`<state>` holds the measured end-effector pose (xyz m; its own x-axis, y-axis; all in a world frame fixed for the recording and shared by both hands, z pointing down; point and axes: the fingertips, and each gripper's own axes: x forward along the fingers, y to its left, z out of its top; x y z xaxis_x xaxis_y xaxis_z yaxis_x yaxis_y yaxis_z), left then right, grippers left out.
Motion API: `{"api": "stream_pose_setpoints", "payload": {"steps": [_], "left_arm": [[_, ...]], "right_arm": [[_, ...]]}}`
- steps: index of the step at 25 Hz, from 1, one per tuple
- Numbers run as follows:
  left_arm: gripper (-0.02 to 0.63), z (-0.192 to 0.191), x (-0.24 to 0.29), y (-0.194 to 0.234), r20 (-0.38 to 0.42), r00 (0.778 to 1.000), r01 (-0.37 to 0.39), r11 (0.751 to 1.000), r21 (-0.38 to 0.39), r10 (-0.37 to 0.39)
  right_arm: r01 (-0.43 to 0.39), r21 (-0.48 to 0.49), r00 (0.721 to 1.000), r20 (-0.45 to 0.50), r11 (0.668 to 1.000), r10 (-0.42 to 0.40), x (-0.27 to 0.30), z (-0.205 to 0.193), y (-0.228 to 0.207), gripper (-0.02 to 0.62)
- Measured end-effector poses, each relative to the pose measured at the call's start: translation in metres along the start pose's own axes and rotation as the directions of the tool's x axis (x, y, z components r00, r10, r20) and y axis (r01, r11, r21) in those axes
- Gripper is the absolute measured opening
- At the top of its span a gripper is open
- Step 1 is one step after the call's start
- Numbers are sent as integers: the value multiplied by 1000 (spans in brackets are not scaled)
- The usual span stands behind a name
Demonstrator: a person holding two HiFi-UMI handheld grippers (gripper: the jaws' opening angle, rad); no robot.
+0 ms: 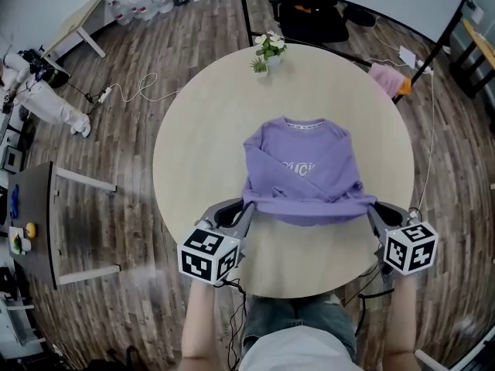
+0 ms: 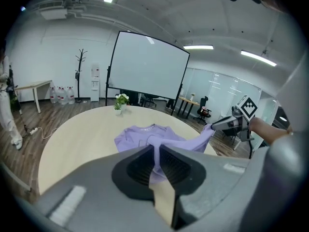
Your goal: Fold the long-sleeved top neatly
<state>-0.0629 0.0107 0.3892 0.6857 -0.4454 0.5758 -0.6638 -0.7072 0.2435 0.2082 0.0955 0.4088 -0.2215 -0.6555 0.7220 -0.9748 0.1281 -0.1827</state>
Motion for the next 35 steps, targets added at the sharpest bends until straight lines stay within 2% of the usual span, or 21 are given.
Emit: {"api": "stream_pose_setpoints", "payload": {"steps": [7,15,19,24,29,33,35], "left_arm": [[39,51,44,49,26,1000,-5,1000,-16,6],[40,74,108,92,-7,1000,-27,999,-43,27],[40,77,131,109,-30,999,-35,997,-70,33],[46,66,157,124,-80,996,-50,994,-97,42],[53,54,182,141,-99,995,-45,978,-204,25],[59,47,201,156,-82,997,-32,946,-322,6],[61,49,210,164,-76,997,-25,935,-355,-2]], "right_arm": [[25,3,998,49,1000,-25,47,63,-25,55],[34,60,996,76,998,-38,97,106,-59,55],[34,85,997,63,996,-40,120,116,-70,55],[39,105,999,12,994,-41,152,111,-80,57],[44,146,998,-41,988,-39,181,104,-91,57],[55,198,998,-52,979,-45,200,101,-101,58],[55,217,998,-55,975,-44,208,104,-105,58]]}}
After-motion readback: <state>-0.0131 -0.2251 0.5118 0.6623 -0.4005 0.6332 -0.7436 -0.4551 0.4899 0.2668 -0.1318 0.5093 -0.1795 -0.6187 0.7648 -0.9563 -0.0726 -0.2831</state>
